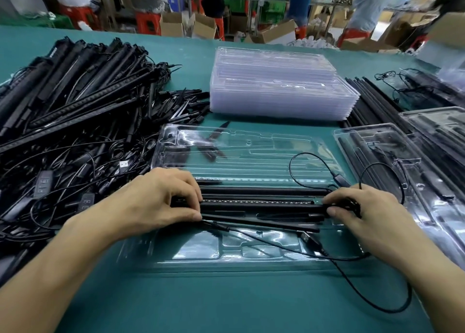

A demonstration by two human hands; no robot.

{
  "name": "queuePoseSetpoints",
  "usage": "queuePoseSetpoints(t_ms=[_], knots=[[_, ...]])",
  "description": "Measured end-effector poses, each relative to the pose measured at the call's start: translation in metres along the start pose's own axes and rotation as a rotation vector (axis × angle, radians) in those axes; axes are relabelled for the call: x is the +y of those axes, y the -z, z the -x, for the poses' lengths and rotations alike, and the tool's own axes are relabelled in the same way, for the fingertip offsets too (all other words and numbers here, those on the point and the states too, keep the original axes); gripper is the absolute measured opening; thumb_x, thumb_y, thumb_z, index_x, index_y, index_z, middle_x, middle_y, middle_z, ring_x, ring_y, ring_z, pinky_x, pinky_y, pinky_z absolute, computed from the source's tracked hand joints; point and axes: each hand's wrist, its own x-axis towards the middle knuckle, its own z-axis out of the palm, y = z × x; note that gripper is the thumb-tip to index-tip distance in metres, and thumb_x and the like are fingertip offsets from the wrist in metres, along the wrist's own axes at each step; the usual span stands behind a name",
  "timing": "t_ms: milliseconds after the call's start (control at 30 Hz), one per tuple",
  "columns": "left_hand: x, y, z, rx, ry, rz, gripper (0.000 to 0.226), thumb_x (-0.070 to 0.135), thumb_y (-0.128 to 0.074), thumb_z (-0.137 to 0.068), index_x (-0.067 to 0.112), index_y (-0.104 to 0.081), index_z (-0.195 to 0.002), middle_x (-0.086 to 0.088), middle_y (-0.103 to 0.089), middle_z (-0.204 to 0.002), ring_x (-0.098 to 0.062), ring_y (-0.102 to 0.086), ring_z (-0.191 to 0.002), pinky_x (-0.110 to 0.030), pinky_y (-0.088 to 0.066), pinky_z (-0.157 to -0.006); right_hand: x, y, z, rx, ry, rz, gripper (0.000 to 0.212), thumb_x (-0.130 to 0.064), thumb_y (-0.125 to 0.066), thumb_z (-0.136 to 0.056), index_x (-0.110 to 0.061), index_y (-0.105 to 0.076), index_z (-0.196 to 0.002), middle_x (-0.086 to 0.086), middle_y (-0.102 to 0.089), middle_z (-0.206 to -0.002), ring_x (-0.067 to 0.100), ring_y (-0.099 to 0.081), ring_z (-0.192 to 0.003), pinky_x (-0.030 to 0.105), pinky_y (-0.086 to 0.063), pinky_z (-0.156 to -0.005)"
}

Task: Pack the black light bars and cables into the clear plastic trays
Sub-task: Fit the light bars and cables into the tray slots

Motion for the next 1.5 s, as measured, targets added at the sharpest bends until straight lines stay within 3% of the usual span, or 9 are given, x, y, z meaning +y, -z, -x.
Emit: queuePoseSetpoints(t_ms=[167,400,600,700,833,1033,1200,1400,1500], knots=[[0.002,-0.002,-0.001,0.0,0.066,-0.068,0.024,0.067,-0.064,-0.073,0.045,-0.071,-0.079,0.028,-0.063,-0.098,0.0,-0.06,-0.098,-0.033,-0.051,-0.074,0.0,0.003,0.015,0.084,0.093,-0.113,0.001,-0.048,-0.066,-0.082,-0.047,-0.065,-0.082,-0.017,-0.064,-0.085,0.005,-0.06,-0.085,0.035,-0.05,-0.077],[0.009,-0.004,-0.002,-0.005,0.149,-0.109,0.013,0.06,-0.071,-0.074,0.048,-0.068,-0.077,0.029,-0.058,-0.098,0.003,-0.058,-0.091,-0.04,-0.051,-0.078,-0.012,0.024,0.048,-0.278,0.082,-0.203,0.05,-0.088,-0.052,-0.064,-0.049,-0.068,-0.091,-0.018,-0.068,-0.074,0.003,-0.063,-0.067,0.015,-0.047,-0.058],[0.014,-0.005,-0.003,0.009,0.195,-0.211,0.016,0.061,-0.071,-0.076,0.045,-0.067,-0.078,0.028,-0.056,-0.101,0.008,-0.054,-0.082,-0.031,-0.044,-0.071,-0.008,0.012,0.039,0.225,-0.126,-0.083,0.013,-0.057,-0.066,-0.076,-0.044,-0.064,-0.074,-0.02,-0.065,-0.067,0.005,-0.059,-0.069,0.029,-0.042,-0.059],[0.014,-0.007,-0.002,0.022,0.194,-0.263,0.02,0.064,-0.067,-0.076,0.044,-0.066,-0.076,0.029,-0.055,-0.101,0.011,-0.052,-0.083,-0.026,-0.039,-0.067,-0.004,0.004,0.028,0.164,-0.163,0.038,0.014,-0.042,-0.064,-0.087,-0.042,-0.065,-0.1,-0.009,-0.066,-0.093,0.021,-0.058,-0.089,0.036,-0.045,-0.072],[0.009,-0.007,-0.003,0.036,0.176,-0.166,0.025,0.065,-0.068,-0.075,0.04,-0.067,-0.073,0.024,-0.061,-0.094,0.001,-0.059,-0.084,-0.032,-0.047,-0.075,-0.011,-0.003,0.018,0.057,-0.098,0.062,0.025,-0.038,-0.056,-0.094,-0.046,-0.061,-0.117,-0.014,-0.057,-0.102,0.022,-0.058,-0.1,0.039,-0.047,-0.082],[0.003,-0.011,-0.012,0.165,0.157,0.024,0.003,0.037,-0.07,-0.088,0.035,-0.069,-0.086,0.018,-0.068,-0.08,-0.007,-0.063,-0.076,-0.036,-0.053,-0.07,-0.009,-0.006,0.007,0.005,-0.079,0.079,0.021,-0.045,-0.05,-0.094,-0.046,-0.065,-0.108,-0.012,-0.047,-0.084,0.021,-0.056,-0.088,0.041,-0.048,-0.077],[0.001,-0.009,-0.023,0.078,0.23,-0.112,0.005,0.04,-0.073,-0.086,0.044,-0.072,-0.09,0.025,-0.066,-0.085,0.003,-0.061,-0.084,-0.037,-0.054,-0.081,-0.015,-0.004,-0.008,-0.025,-0.061,0.063,0.021,-0.055,-0.052,-0.091,-0.046,-0.067,-0.103,-0.011,-0.062,-0.095,0.023,-0.06,-0.098,0.044,-0.052,-0.081],[0.011,0.003,-0.044,-0.191,0.113,-0.547,0.015,0.048,-0.063,-0.09,0.042,-0.069,-0.103,0.018,-0.066,-0.102,-0.011,-0.063,-0.101,-0.035,-0.052,-0.089,-0.023,-0.001,-0.031,-0.161,-0.045,0.03,0.009,-0.051,-0.065,-0.086,-0.052,-0.064,-0.077,-0.014,-0.065,-0.086,0.018,-0.065,-0.084,0.039,-0.054,-0.082],[0.016,0.002,-0.047,-0.259,0.061,-0.687,0.017,0.047,-0.053,-0.096,0.038,-0.064,-0.106,0.013,-0.063,-0.108,-0.017,-0.062,-0.104,-0.038,-0.051,-0.089,-0.025,0.0,-0.036,-0.162,-0.048,0.093,0.009,-0.048,-0.064,-0.088,-0.054,-0.064,-0.08,-0.011,-0.063,-0.087,0.02,-0.065,-0.084,0.038,-0.055,-0.081]])
